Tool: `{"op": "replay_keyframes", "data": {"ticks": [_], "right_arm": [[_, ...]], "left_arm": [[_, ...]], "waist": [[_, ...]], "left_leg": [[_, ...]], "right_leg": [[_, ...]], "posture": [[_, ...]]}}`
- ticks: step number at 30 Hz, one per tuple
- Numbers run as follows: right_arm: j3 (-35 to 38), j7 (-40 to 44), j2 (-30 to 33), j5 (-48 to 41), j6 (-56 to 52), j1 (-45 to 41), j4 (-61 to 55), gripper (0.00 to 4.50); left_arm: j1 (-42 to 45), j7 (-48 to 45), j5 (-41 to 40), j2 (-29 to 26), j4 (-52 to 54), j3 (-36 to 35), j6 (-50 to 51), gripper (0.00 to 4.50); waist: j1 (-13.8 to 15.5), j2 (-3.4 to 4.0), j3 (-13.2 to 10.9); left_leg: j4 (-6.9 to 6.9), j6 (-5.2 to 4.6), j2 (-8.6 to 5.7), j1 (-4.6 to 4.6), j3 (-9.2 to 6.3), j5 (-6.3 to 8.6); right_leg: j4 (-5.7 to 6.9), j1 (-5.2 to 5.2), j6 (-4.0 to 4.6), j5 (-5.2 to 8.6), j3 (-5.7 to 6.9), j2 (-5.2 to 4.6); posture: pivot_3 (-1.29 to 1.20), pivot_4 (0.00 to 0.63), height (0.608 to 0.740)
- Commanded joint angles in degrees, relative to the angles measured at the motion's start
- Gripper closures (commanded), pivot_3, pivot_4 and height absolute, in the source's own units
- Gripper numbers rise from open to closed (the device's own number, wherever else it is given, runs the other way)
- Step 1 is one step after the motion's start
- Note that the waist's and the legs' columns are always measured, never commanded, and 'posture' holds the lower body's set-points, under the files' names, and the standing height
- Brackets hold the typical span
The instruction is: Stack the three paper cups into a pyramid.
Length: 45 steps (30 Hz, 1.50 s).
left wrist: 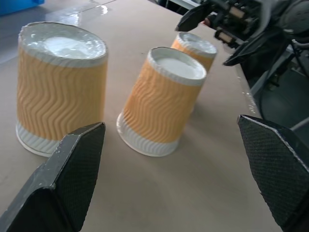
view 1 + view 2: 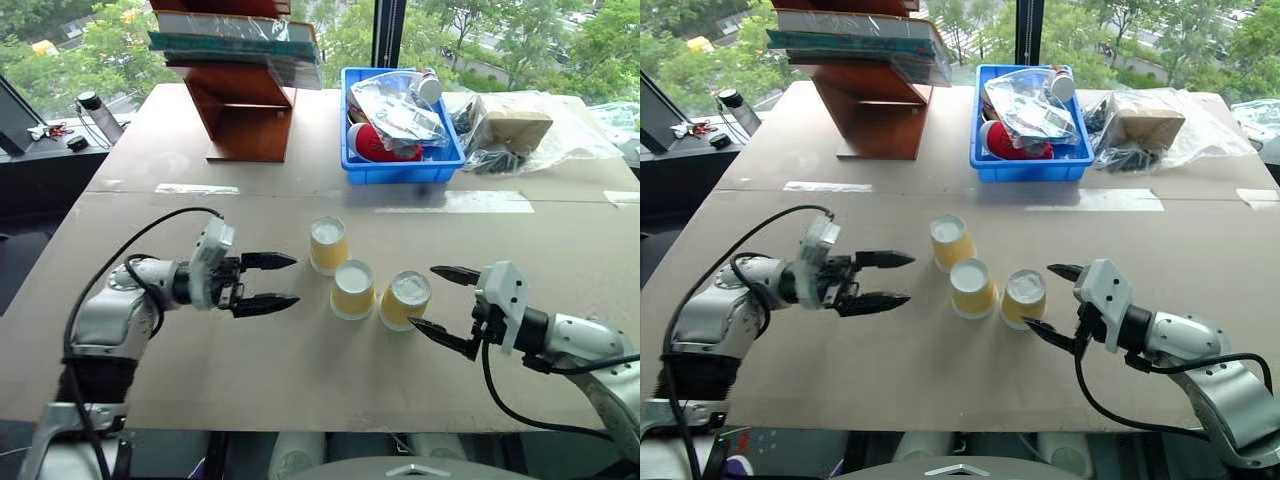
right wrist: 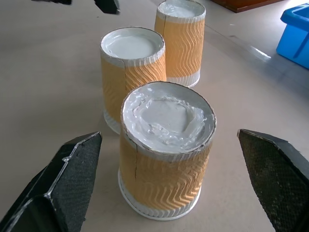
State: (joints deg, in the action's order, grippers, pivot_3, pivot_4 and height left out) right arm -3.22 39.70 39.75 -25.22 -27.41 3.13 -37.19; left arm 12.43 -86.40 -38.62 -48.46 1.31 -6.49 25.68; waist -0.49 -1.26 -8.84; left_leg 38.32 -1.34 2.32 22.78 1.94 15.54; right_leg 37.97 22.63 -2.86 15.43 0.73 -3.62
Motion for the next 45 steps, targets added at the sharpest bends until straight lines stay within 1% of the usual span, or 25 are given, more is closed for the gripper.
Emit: {"op": "replay_keyframes", "data": {"ticks": [1, 5, 12, 15, 18, 20, 21, 28, 34, 41, 44, 45], "right_arm": [[-0.2, 0.3, -0.5, 0.9, 1.0, -1.2, 0.6, 0.06], [-0.6, 1.0, -1.4, -0.1, 0.3, -3.2, 1.3, 0.06], [-0.1, 1.9, -1.7, -1.5, -1.6, -3.6, 2.1, 0.06], [-0.4, 2.3, -1.5, -1.3, -1.5, -3.3, 2.2, 0.8], [-0.7, 2.5, -1.6, -1.1, -1.5, -3.2, 2.3, 0.8], [-1.0, 2.7, -1.7, -0.8, -1.4, -3.2, 2.5, 1.25], [-1.1, 2.6, -1.8, -0.7, -1.4, -3.4, 2.6, 1.4], [-1.8, 2.3, -2.7, -0.7, -2.1, -5.0, 2.5, 1.4], [-4.1, 2.3, -3.9, 1.0, -1.7, -6.2, 3.2, 1.4], [-4.6, 2.6, -4.1, 1.8, -1.6, -6.7, 3.5, 1.4], [-3.1, 2.8, -4.4, 0.2, -2.6, -6.8, 3.9, 1.4], [-2.8, 3.3, -4.2, -0.2, -2.4, -6.8, 4.1, 1.01]], "left_arm": [[-2.5, -3.1, -3.2, -2.5, 5.0, -3.2, 0.7, 0.0], [-5.1, -2.2, -3.4, -2.8, 7.1, -4.5, 0.4, 0.0], [-7.2, 0.0, -4.0, -1.9, 9.4, -5.2, 0.8, 0.0], [-7.5, 0.8, -4.2, -1.7, 10.0, -5.3, 1.0, 0.0], [-7.9, 1.3, -4.3, -1.4, 10.4, -5.3, 1.1, 0.0], [-8.0, 1.7, -4.4, -1.2, 10.7, -5.3, 1.1, 0.0], [-8.0, 1.9, -4.5, -1.1, 10.8, -5.4, 1.2, 0.0], [-8.0, 2.7, -4.7, -0.7, 11.2, -5.4, 1.4, 0.0], [-8.3, 3.5, -5.0, -0.5, 11.8, -5.3, 1.5, 0.0], [-8.8, 4.1, -5.5, -0.6, 12.4, -5.4, 1.7, 0.0], [-9.2, 4.4, -5.6, -0.6, 12.6, -5.5, 1.6, 0.0], [-9.3, 4.4, -5.6, -0.5, 12.7, -5.5, 1.6, 0.0]], "waist": [[0.3, 0.01, 0.0], [0.4, 0.0, 0.0], [0.3, 0.0, 0.0], [0.3, 0.0, 0.0], [0.3, 0.01, 0.0], [0.3, 0.01, 0.0], [0.3, 0.01, 0.0], [0.2, 0.01, 0.0], [0.0, 0.01, 0.0], [0.0, 0.01, 0.0], [-0.1, 0.01, 0.0], [-0.1, 0.01, 0.0]], "left_leg": [[0.0, 0.0, -0.01, 0.0, 0.01, 0.0], [0.0, 0.0, -0.04, 0.0, 0.03, 0.0], [-0.01, 0.0, -0.02, 0.0, 0.01, 0.0], [-0.01, 0.0, -0.02, 0.0, 0.01, 0.0], [-0.01, 0.0, -0.02, 0.0, 0.02, 0.0], [-0.01, 0.0, -0.02, 0.0, 0.01, 0.0], [-0.01, 0.0, -0.02, 0.0, 0.01, 0.0], [-0.01, 0.0, -0.02, 0.0, 0.01, 0.0], [-0.01, 0.0, -0.02, 0.0, 0.01, 0.0], [-0.01, 0.0, -0.02, 0.0, 0.01, 0.0], [-0.01, 0.0, -0.02, -0.01, 0.01, 0.0], [-0.01, 0.0, -0.02, -0.01, 0.01, 0.0]], "right_leg": [[0.0, -0.01, 0.0, 0.0, 0.0, -0.03], [0.0, -0.01, 0.0, 0.0, -0.03, -0.05], [0.0, -0.01, 0.0, 0.0, -0.01, -0.01], [0.0, -0.01, 0.0, 0.0, -0.01, -0.01], [0.0, -0.01, 0.0, 0.0, -0.02, -0.01], [0.0, -0.01, 0.0, 0.0, -0.02, -0.01], [0.0, -0.01, 0.0, 0.0, -0.02, -0.01], [0.0, -0.01, 0.0, 0.0, -0.02, -0.01], [0.0, 0.0, 0.0, 0.0, -0.02, 0.0], [0.01, 0.0, 0.0, 0.0, -0.02, 0.0], [0.01, 0.0, 0.0, 0.0, -0.02, 0.0], [0.01, 0.0, 0.0, 0.0, -0.02, 0.0]], "posture": [[0.0, 0.15, 0.74], [0.0, 0.15, 0.74], [0.0, 0.15, 0.74], [0.0, 0.15, 0.74], [0.0, 0.15, 0.74], [0.0, 0.15, 0.74], [0.0, 0.15, 0.74], [0.0, 0.15, 0.74], [0.0, 0.15, 0.74], [0.0, 0.15, 0.74], [0.0, 0.15, 0.74], [0.0, 0.15, 0.74]]}}
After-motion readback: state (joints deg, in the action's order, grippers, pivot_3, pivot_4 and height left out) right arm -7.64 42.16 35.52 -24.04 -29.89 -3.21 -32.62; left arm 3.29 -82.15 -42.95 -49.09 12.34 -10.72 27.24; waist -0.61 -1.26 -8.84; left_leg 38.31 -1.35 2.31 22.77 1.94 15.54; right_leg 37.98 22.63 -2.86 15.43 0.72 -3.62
